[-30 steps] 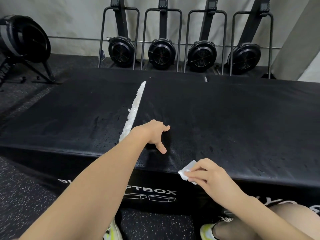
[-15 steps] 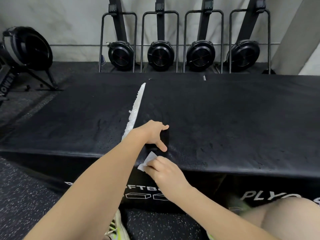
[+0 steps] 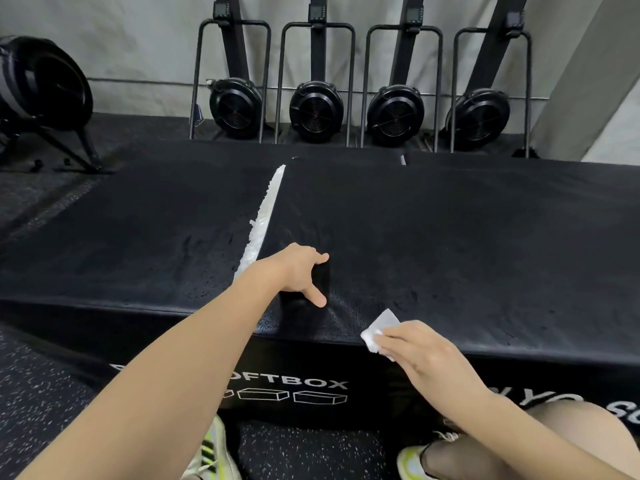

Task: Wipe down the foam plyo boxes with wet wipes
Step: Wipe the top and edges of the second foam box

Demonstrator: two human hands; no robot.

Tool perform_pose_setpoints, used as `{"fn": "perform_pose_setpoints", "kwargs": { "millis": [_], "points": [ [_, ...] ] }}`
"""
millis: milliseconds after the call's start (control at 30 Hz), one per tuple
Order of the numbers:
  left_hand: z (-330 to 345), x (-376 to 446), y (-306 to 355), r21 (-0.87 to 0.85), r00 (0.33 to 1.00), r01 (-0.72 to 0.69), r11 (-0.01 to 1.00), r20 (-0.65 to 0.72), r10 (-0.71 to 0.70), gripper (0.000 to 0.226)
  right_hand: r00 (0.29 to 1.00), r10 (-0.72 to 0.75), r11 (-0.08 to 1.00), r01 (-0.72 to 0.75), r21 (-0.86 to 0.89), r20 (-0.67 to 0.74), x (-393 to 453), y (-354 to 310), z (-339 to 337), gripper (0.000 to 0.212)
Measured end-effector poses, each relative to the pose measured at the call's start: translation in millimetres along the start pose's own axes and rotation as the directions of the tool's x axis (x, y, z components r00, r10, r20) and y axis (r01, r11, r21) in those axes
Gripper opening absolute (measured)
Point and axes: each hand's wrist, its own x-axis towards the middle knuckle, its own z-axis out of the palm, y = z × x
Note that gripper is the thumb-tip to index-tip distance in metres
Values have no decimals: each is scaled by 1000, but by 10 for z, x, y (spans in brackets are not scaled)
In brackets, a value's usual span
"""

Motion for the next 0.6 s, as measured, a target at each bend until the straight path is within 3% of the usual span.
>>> {"fn": "perform_pose_setpoints", "kwargs": {
  "millis": [133, 233, 267, 333, 433, 600],
  "points": [
    [6, 23, -15, -5, 1000, 2, 1000, 1, -2, 113, 987, 161, 987, -161, -5, 22, 437, 186, -5, 49],
    [-1, 30, -4, 7, 1000, 4, 1000, 5, -5, 115, 971, 228, 973, -229, 11, 75, 837, 522, 79, 13],
    [-4, 30, 4, 15, 1000, 3, 1000, 8, -4, 115, 961, 255, 966, -259, 22, 106, 970, 575, 76, 15],
    [-9, 10, 23, 18, 1000, 2, 1000, 11, -2, 114, 961, 246, 967, -252, 34, 126, 1167, 646, 96, 28],
    [-3, -35, 37, 14, 1000, -10, 1000, 16, 9, 111, 952, 274, 958, -283, 50, 135, 1249, 624, 78, 33],
    [48, -75, -21, 13, 999, -22, 1000, 27, 22, 110, 965, 188, 954, -223, 201, 181, 922, 310, -50, 15]
  ]
}}
